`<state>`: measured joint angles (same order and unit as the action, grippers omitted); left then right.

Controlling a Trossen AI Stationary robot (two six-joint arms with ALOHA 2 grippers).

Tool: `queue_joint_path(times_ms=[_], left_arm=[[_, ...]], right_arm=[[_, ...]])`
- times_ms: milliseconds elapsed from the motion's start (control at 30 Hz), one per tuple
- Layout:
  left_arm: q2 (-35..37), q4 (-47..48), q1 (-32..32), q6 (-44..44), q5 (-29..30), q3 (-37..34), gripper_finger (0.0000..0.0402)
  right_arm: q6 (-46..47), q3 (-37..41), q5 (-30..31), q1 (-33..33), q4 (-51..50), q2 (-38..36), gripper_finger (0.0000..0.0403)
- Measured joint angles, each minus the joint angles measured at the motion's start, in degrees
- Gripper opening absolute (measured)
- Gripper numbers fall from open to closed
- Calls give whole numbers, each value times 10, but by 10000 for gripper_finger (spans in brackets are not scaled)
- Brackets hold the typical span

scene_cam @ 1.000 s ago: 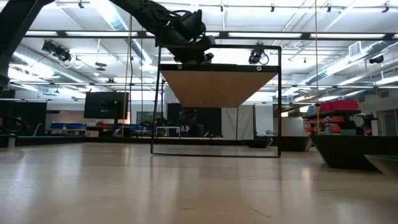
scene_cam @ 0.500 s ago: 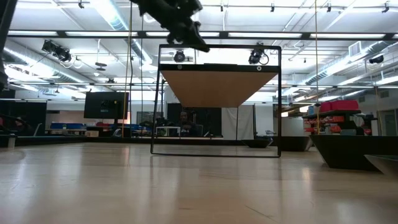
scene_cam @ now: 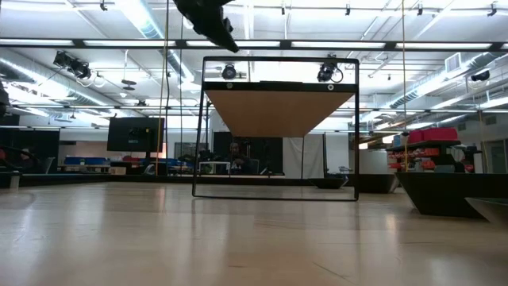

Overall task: Pick & Place Mini shaped plates
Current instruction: Stack the square plate on top of the square plate on the shelf

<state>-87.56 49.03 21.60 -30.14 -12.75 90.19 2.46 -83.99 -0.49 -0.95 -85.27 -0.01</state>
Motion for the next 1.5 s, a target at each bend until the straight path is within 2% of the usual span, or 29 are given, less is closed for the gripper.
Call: queue_joint_path(times_ms=[333, 567, 833, 1200, 1500], left_arm=[[21, 126, -66, 240, 16, 0, 167], [39, 190, -126, 265, 17, -1, 217], [87, 247, -229, 270, 23, -23, 222], [193, 229, -411, 403, 23, -140, 221], [229, 173, -545, 503, 27, -235, 220]], right_arm=[[0, 0, 0, 0, 0, 0, 10], [0, 0, 0, 0, 0, 0, 10], [0, 0, 0, 0, 0, 0, 10], [0, 0, 0, 0, 3, 0, 10], [0, 0, 0, 0, 4, 0, 10]])
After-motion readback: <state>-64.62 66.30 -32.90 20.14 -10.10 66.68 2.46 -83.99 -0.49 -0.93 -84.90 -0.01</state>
